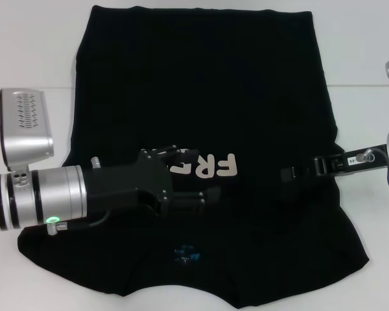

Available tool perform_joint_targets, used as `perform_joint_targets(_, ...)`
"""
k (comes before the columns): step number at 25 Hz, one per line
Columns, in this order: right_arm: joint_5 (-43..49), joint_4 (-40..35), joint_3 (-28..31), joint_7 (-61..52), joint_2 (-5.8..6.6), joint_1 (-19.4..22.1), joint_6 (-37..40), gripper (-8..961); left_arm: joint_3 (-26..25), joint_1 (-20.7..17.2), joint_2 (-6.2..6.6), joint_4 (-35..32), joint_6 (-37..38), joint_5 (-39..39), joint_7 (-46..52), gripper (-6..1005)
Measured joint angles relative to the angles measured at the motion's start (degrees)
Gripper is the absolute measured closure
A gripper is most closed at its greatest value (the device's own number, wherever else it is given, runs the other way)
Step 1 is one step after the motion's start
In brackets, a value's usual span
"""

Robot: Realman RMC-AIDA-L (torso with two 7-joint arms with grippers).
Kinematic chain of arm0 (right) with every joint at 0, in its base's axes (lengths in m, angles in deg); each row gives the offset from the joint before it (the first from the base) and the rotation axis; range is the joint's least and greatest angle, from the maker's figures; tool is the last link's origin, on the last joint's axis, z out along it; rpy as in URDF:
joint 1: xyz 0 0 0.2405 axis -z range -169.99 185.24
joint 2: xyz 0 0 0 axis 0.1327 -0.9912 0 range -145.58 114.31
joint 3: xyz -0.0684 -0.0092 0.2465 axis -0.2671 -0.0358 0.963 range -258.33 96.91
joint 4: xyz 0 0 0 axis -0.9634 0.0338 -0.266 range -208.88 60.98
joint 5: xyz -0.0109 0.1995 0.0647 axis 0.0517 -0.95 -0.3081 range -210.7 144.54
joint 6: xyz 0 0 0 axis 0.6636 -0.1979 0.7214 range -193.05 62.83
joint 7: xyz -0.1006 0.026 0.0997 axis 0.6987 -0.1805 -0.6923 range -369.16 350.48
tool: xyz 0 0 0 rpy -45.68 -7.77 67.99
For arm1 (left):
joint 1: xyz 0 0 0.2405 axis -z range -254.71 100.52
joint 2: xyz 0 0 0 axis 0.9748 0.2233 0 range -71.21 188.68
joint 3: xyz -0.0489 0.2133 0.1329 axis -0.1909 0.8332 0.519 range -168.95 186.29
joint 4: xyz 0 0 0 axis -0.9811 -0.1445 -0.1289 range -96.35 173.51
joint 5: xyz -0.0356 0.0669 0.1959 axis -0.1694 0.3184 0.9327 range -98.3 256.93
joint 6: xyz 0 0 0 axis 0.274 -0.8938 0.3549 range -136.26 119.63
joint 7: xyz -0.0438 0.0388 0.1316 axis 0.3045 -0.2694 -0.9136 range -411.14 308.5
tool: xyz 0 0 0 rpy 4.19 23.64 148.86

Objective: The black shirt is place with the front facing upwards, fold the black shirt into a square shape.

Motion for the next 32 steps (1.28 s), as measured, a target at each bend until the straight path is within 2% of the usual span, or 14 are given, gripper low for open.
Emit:
perform_joint_targets(5,0.6,0.0,-0.2,-1.7,0.06,-0.1,-0.6,677,-3.7,-0.3,0.05,0.0,0.1,0.0,0.0,109)
perform_joint_targets(9,2.8,-0.4,0.2,-6.3,0.89,0.9,-1.3,480,-5.4,-0.6,-0.06,0.0,0.4,-0.1,-0.3,109)
perform_joint_targets(12,3.9,-0.7,0.5,-8.7,2.06,2.2,-1.7,262,-5.3,-0.6,-0.14,0.0,0.3,-0.1,-0.4,109)
perform_joint_targets(17,3.9,-2.0,2.0,-9.2,3.4,4.0,-1.5,127,-5.1,-0.7,-0.27,0.0,0.3,-0.1,-0.4,109)
perform_joint_targets(20,4.0,-1.9,2.6,-9.3,3.69,4.5,-2.7,127,-5.1,-0.7,-0.35,0.0,0.2,-0.1,-0.4,109)
perform_joint_targets(24,4.0,-1.5,2.5,-8.7,2.42,4.5,-8.4,127,-5.2,-0.7,-0.38,0.0,0.0,-0.1,-0.3,109)
perform_joint_targets(29,3.8,-1.3,2.0,-7.0,-0.38,3.2,-14.5,128,-5.4,-0.5,-0.38,0.0,0.1,0.0,-0.1,109)
perform_joint_targets(32,3.2,-1.3,2.1,-5.9,-1.4,1.9,-15.2,128,-5.5,-0.4,-0.38,0.0,0.0,0.0,-0.1,109)
